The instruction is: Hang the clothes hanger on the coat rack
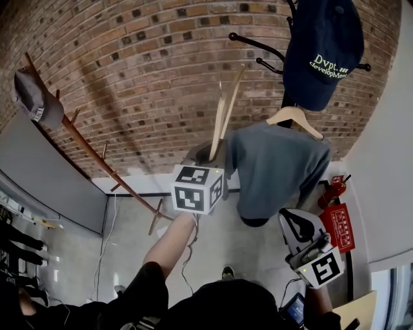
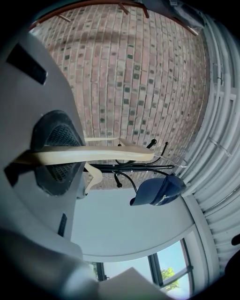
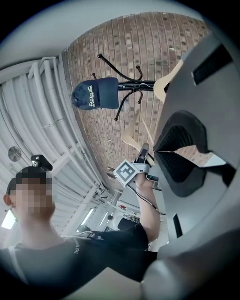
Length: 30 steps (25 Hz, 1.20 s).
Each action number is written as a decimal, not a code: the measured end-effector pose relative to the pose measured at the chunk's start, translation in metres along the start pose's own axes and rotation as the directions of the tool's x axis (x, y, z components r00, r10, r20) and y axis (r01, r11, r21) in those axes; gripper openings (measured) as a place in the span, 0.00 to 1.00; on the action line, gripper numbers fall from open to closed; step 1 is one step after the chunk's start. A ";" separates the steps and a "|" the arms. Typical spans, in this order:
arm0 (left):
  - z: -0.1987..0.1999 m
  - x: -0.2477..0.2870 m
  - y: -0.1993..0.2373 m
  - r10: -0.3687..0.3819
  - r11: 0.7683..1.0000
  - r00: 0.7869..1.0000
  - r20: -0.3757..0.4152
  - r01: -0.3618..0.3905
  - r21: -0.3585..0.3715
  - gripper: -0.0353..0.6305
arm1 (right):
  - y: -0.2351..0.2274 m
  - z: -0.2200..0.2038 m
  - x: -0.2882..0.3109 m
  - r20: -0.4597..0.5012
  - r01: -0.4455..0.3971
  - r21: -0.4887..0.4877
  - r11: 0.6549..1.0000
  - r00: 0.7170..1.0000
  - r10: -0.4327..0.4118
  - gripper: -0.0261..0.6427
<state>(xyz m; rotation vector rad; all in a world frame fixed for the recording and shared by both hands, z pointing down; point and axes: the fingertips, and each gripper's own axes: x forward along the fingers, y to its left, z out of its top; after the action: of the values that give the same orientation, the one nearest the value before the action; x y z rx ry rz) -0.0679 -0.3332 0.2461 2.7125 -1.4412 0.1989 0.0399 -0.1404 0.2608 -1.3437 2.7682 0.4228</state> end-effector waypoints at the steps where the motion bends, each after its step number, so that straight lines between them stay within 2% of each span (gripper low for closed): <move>1: 0.006 0.006 0.003 0.003 1.000 1.000 0.002 -0.003 0.012 0.08 | -0.001 0.000 0.005 -0.003 0.003 -0.004 1.000 1.000 -0.003 0.07; 10: 0.046 0.057 -0.001 0.002 0.998 0.999 0.033 -0.005 0.067 0.08 | -0.028 0.009 0.020 0.008 0.004 -0.025 1.000 1.000 -0.003 0.07; 22: 0.066 0.109 0.011 0.094 0.995 0.995 -0.014 -0.094 0.045 0.08 | -0.068 0.003 0.014 0.043 -0.040 -0.005 0.999 0.998 0.040 0.07; 30: 0.061 0.127 0.022 0.115 0.993 0.992 -0.053 -0.114 0.024 0.08 | -0.095 0.007 0.053 0.078 -0.026 0.063 0.998 0.997 0.021 0.07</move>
<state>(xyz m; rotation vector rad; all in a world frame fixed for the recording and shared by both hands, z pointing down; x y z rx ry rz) -0.0106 -0.4567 0.2038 2.6201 -1.5888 0.2929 0.0800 -0.2357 0.2245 -1.2543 2.7134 0.3746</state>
